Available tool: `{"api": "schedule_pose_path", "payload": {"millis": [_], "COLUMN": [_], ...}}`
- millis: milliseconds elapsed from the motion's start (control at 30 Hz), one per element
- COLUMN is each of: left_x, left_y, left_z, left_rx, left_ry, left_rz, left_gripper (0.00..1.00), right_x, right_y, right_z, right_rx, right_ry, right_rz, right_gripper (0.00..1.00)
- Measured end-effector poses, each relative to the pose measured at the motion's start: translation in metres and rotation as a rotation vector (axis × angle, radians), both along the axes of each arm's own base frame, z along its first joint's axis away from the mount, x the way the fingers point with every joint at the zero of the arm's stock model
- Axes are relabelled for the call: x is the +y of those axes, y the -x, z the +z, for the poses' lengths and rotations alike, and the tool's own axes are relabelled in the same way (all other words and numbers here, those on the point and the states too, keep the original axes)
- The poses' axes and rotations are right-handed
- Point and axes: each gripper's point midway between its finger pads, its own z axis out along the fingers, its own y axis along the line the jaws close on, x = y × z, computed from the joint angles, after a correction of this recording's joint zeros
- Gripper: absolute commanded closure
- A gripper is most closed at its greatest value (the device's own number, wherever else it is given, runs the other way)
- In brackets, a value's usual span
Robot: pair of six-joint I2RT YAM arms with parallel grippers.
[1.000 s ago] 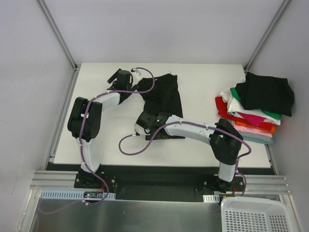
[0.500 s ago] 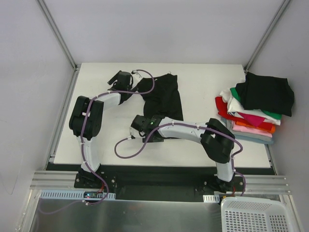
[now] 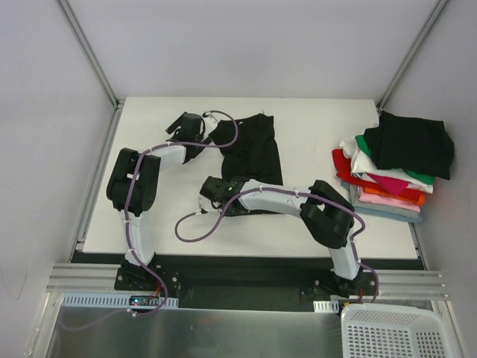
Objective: Fold and stack the t-shirts
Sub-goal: Fold the tshirt
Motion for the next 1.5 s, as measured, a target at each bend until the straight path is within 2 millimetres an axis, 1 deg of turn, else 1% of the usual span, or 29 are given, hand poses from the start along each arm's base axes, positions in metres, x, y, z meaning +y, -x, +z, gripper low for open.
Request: {"api": "schedule_pose_path", "payload": {"millis": [133,333,400,600,833,1000,1033,1100,1133,1200,1233,1267,1333,1500], "left_x": [0.001,0.001,0.000,0.001,0.002,0.002,0.002,0.001,0.002,0.002,0.002,0.002,0.002,0.002], "left_y": [0.002,0.002,0.001,0.003,0.005,0.005,0.005,0.005,0.005,0.005,0.005,0.005,0.005,0.005], "left_z": [-0.003,-0.003,-0.002,-0.004,-0.007,-0.007,-0.007,-0.007,-0.007,-0.007,-0.007,-0.007,-0.007,-0.007], "left_rx": [0.007,0.003,-0.001,0.002,0.010,0.010,0.010,0.010,0.009,0.010,0.010,0.010,0.009,0.009], "left_ry": [-0.002,0.000,0.001,0.000,-0.003,-0.003,-0.003,-0.003,-0.003,-0.003,-0.004,-0.003,-0.004,-0.004], "left_rz": [0.000,0.001,0.001,0.001,0.002,0.001,0.002,0.001,0.002,0.002,0.002,0.003,0.004,0.005], "left_gripper": [0.01,0.01,0.01,0.01,0.01,0.01,0.01,0.01,0.01,0.01,0.01,0.01,0.01,0.01], "right_x": [0.005,0.015,0.017,0.016,0.016,0.030,0.032,0.037,0.038,0.042,0.044,0.045,0.046,0.044], "right_y": [-0.004,-0.019,-0.027,-0.056,-0.083,-0.101,-0.104,-0.109,-0.111,-0.115,-0.117,-0.119,-0.122,-0.124], "right_z": [0.006,0.021,0.025,0.032,0.028,0.038,0.040,0.046,0.049,0.056,0.059,0.061,0.064,0.061], "right_rx": [-0.014,-0.059,-0.074,-0.124,-0.188,-0.265,-0.277,-0.306,-0.318,-0.344,-0.356,-0.368,-0.389,-0.416], "right_ry": [-0.014,-0.034,-0.037,-0.019,0.025,0.009,0.003,-0.011,-0.017,-0.033,-0.039,-0.044,-0.049,-0.049], "right_rz": [0.005,0.012,0.009,-0.006,-0.006,-0.002,-0.002,-0.004,-0.005,-0.008,-0.010,-0.010,-0.015,-0.024], "right_gripper": [0.99,0.99,0.99,0.99,0.99,0.94,0.90,0.89,0.77,0.62,0.47,0.41,0.37,0.36]}}
